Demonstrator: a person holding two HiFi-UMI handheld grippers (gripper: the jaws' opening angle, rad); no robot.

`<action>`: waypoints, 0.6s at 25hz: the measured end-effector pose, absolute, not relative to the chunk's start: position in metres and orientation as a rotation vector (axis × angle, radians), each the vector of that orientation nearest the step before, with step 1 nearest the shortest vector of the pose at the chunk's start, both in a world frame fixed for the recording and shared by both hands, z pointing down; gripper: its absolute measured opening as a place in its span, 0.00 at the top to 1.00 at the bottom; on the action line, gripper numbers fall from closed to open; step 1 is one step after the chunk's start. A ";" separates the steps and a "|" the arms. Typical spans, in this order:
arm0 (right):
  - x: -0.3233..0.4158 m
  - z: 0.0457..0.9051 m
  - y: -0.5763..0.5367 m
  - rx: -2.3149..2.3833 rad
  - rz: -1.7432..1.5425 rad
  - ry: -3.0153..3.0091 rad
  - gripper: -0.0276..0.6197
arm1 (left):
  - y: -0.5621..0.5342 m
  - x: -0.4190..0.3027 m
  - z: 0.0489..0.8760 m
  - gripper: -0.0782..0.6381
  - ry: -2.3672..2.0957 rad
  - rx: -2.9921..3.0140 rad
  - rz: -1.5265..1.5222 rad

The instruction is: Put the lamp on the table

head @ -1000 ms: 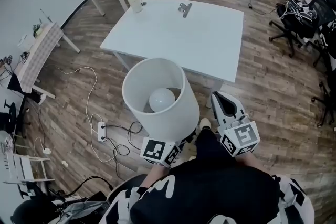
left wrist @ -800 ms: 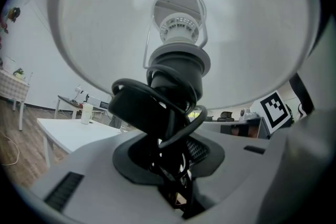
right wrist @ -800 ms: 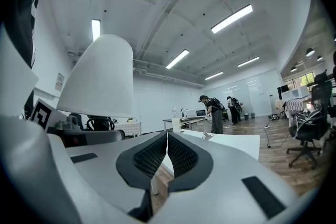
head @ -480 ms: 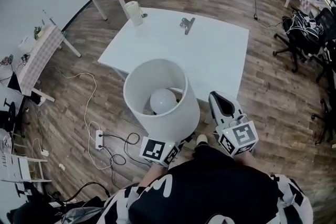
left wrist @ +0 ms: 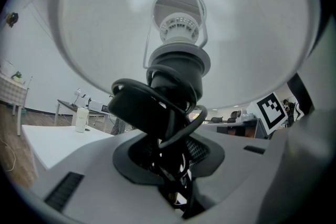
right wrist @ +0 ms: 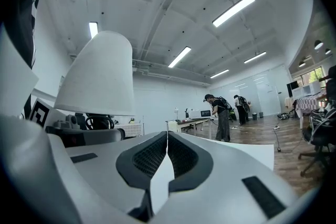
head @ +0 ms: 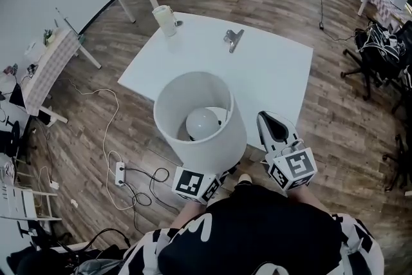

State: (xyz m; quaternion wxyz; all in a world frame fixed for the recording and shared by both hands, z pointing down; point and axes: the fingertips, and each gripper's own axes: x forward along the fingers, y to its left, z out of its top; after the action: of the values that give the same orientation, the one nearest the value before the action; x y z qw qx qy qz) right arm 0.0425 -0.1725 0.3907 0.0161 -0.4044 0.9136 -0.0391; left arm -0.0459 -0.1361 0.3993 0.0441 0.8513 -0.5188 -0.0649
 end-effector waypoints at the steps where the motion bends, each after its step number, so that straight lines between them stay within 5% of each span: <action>1: 0.043 0.392 -0.179 -1.253 -0.122 2.844 0.93 | -0.142 -0.045 0.400 0.75 -1.589 2.602 -0.201; 15: 0.059 0.402 -0.227 -1.233 -0.141 2.871 0.93 | -0.189 -0.027 0.403 0.75 -1.604 2.588 -0.220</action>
State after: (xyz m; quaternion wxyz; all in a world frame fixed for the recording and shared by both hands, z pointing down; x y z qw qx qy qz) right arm 0.0592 -0.2271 0.4023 0.0070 -0.3942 0.9179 -0.0451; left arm -0.0272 -0.1889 0.4030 0.0444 0.8470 -0.5248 -0.0719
